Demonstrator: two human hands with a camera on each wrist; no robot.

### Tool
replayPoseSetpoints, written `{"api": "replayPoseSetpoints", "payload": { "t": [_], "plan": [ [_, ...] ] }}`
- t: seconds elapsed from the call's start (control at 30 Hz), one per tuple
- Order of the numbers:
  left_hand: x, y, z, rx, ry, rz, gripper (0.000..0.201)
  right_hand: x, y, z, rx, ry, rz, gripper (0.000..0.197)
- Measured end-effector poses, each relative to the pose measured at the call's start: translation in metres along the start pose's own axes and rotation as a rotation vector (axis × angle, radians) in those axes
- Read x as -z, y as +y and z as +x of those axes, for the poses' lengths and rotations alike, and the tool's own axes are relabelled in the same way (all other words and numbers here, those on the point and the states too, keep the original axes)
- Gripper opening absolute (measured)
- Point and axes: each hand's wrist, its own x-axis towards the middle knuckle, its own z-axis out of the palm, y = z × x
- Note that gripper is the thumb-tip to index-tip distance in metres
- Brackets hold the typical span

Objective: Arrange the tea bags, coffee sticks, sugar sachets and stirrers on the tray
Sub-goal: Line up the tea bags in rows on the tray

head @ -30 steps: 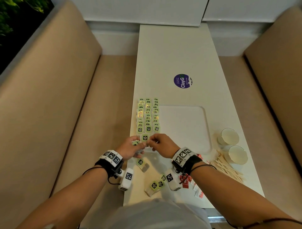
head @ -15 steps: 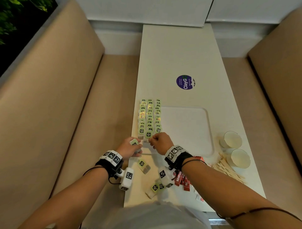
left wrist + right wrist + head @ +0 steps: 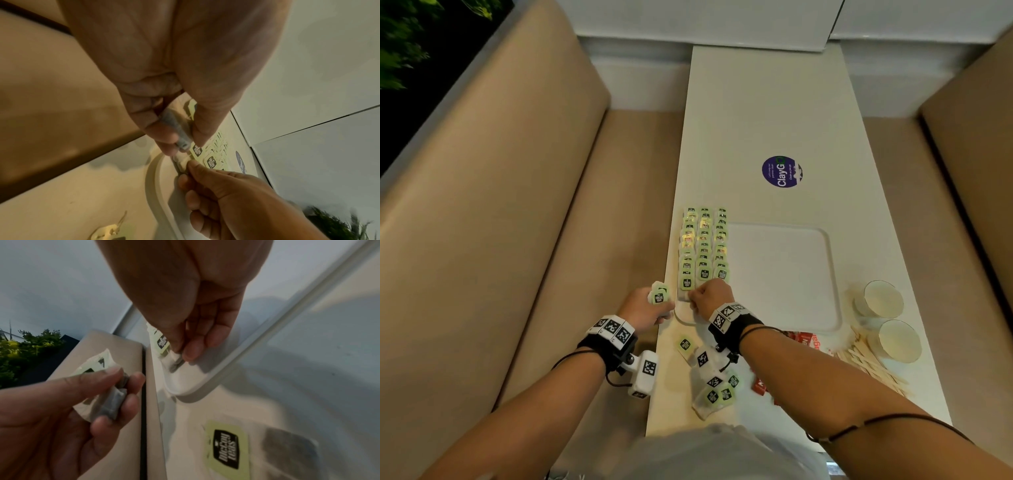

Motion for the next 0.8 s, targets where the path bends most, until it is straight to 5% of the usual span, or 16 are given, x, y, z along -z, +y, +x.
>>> {"api": "replayPoseSetpoints", "payload": {
  "t": [0.23,0.4,0.6,0.8],
  "plan": [
    [0.001,-0.005,0.003,0.003,0.003,0.022,0.008,-0.001,0.004,-0.001,0.024,0.035,-0.070,0.039],
    [-0.003,-0.004,0.002,-0.010,-0.003,-0.040,0.006,0.008,0.002,-0.007,0.109,0.076,0.007,0.028],
    [-0.008,-0.001,0.004,-0.048,-0.099,-0.101,0.009,0.010,-0.004,-0.016,0.349,-0.109,0.089,0.034],
    [-0.013,0.001,0.007,-0.065,-0.095,-0.164,0.016,0.019,-0.005,-0.017,0.393,-0.097,0.068,0.024]
  ]
}}
